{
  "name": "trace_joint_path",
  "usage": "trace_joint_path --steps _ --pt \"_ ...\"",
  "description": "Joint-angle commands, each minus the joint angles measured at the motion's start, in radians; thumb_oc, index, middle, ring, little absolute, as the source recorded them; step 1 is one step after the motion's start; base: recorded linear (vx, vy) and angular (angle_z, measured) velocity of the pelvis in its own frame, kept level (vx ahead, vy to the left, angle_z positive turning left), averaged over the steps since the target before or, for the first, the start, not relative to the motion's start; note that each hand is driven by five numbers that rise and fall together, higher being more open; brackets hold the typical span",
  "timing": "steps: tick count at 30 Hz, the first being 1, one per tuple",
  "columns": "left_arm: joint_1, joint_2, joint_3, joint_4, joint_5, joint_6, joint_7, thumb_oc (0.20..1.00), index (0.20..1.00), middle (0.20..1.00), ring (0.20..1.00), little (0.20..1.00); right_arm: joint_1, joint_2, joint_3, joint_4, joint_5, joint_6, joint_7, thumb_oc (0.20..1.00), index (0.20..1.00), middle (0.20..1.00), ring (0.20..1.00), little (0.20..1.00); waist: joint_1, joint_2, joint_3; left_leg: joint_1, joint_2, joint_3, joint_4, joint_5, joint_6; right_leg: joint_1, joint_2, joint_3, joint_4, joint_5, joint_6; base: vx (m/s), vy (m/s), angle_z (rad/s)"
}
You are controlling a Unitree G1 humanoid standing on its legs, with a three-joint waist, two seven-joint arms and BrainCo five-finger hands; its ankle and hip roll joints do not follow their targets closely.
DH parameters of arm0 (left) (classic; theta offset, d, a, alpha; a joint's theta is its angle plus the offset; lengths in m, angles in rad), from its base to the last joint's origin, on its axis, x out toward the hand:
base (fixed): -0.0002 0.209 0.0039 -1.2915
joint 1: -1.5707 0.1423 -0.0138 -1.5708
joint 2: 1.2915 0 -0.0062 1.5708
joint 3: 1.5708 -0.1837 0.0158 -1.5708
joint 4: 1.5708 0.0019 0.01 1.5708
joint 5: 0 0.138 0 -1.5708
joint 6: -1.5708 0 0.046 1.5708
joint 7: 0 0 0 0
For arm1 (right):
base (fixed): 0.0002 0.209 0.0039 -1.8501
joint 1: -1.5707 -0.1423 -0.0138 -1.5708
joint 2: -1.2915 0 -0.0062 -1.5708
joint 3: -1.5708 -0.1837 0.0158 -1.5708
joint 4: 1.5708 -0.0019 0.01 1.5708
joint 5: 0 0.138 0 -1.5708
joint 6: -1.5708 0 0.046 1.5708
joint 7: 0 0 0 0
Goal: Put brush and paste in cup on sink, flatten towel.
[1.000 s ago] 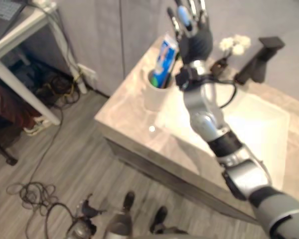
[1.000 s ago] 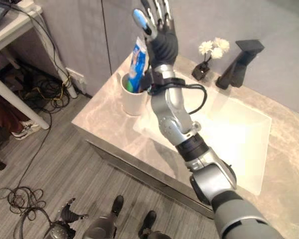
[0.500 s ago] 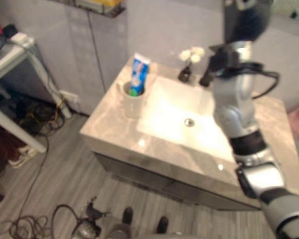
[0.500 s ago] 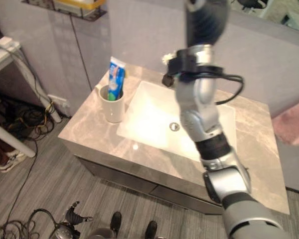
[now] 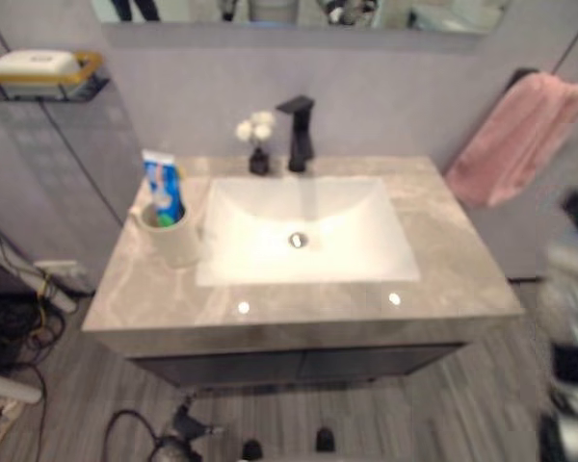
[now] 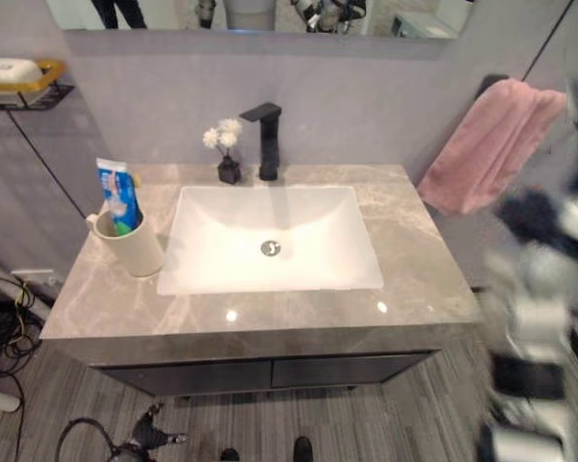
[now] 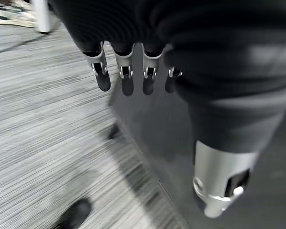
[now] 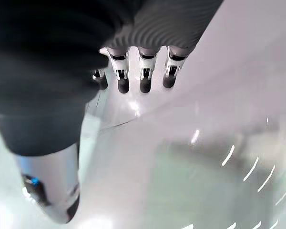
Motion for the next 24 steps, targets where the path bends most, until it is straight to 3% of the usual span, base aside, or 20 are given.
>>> trace_joint_path --steps 1,2,6,10,14,15,16,18,22,24 --pt "-0.079 0.019 -0.002 0.017 0.068 -0.067 -0.009 1.0 1.0 1.0 1.0 1.0 0.095 0.018 -0.169 0.155 -0.348 0.079 -0.207 1.0 1.0 1.0 1.0 1.0 0.0 0.007 0.02 0.015 0.029 0.021 0.016 -0.13 0.029 0.003 -0.017 -0.017 0.0 -0.086 0.046 0.05 -0.04 -0.09" --pt "-0.084 0.03 -0.009 0.004 0.085 -0.074 -0.006 1.0 1.0 1.0 1.0 1.0 0.161 0.009 -0.212 0.251 -0.442 0.136 -0.298 1.0 1.0 1.0 1.0 1.0 -0.009 0.01 0.022 0.008 0.028 0.009 0.016 -0.127 0.028 0.002 -0.018 -0.024 0.0 -0.087 0.046 0.05 -0.047 0.2" --pt "-0.092 0.021 -0.034 0.016 0.116 -0.08 0.01 1.0 1.0 1.0 1.0 1.0 0.258 0.043 -0.286 0.564 -0.42 0.198 -0.43 1.0 1.0 1.0 1.0 1.0 -0.042 0.021 0.025 -0.003 0.028 -0.006 0.016 -0.126 0.023 0.001 -0.021 -0.036 0.0 -0.094 0.045 0.03 -0.048 0.19" --pt "-0.092 0.01 -0.068 0.06 0.139 -0.074 0.019 1.0 1.0 1.0 1.0 1.0 0.28 0.047 -0.244 0.898 -0.308 0.197 -0.437 1.0 1.0 1.0 1.0 1.0 -0.056 0.03 0.026 0.001 0.03 0.001 0.016 -0.127 0.02 0.001 -0.019 -0.026 0.0 -0.097 0.042 0.01 -0.037 0.01" --pt "-0.102 0.015 -0.094 0.075 0.117 -0.067 0.003 1.0 1.0 1.0 1.0 1.0 0.216 0.079 -0.04 1.311 -0.136 0.252 -0.199 1.0 1.0 1.0 1.0 1.0 -0.045 0.037 0.039 0.003 0.031 0.02 0.016 -0.126 0.014 -0.006 -0.016 -0.012 0.0 -0.093 0.043 -0.03 -0.02 -0.08" --pt "-0.102 0.019 -0.092 0.072 0.102 -0.063 -0.008 1.0 1.0 1.0 1.0 1.0 0.188 0.118 0.042 1.388 -0.11 0.284 -0.081 1.0 1.0 1.0 1.0 1.0 -0.038 0.036 0.041 0.002 0.032 0.023 0.016 -0.123 0.012 -0.008 -0.016 -0.012 0.0 -0.091 0.042 -0.03 -0.026 -0.1" --pt "-0.104 0.023 -0.093 0.07 0.097 -0.064 -0.019 1.0 1.0 1.0 1.0 1.0 0.177 0.12 0.049 1.438 -0.071 0.292 -0.037 1.0 1.0 1.0 1.0 1.0 -0.036 0.034 0.042 -0.001 0.032 0.023 0.016 -0.121 0.012 -0.01 -0.017 -0.012 0.0 -0.09 0.042 -0.02 -0.034 -0.02" --pt "-0.101 0.037 -0.079 0.025 0.054 -0.051 -0.084 1.0 1.0 1.0 1.0 1.0 0.143 0.18 0.186 1.512 -0.058 0.351 0.199 1.0 1.0 1.0 1.0 1.0 -0.018 0.032 0.049 -0.004 0.032 0.015 0.016 -0.116 0.008 -0.008 -0.018 -0.02 0.0 -0.093 0.038 -0.01 -0.041 -0.03" --pt "-0.062 0.071 -0.065 -0.169 -0.008 -0.071 -0.164 1.0 1.0 1.0 1.0 1.0 0.129 0.271 0.323 1.49 -0.158 0.348 0.269 1.0 1.0 1.0 1.0 1.0 0.001 0.04 0.062 -0.017 0.028 -0.004 0.016 -0.107 0.008 -0.009 -0.023 -0.04 0.0 -0.094 0.035 0.0 -0.027 0.05" --pt "-0.034 0.096 -0.052 -0.266 -0.039 -0.072 -0.203 1.0 1.0 1.0 1.0 1.0 0.133 0.276 0.334 1.47 -0.176 0.344 0.284 1.0 1.0 1.0 1.0 1.0 0.005 0.043 0.063 -0.019 0.028 -0.011 0.016 -0.105 0.007 -0.006 -0.025 -0.05 0.0 -0.096 0.035 0.02 -0.023 0.18"
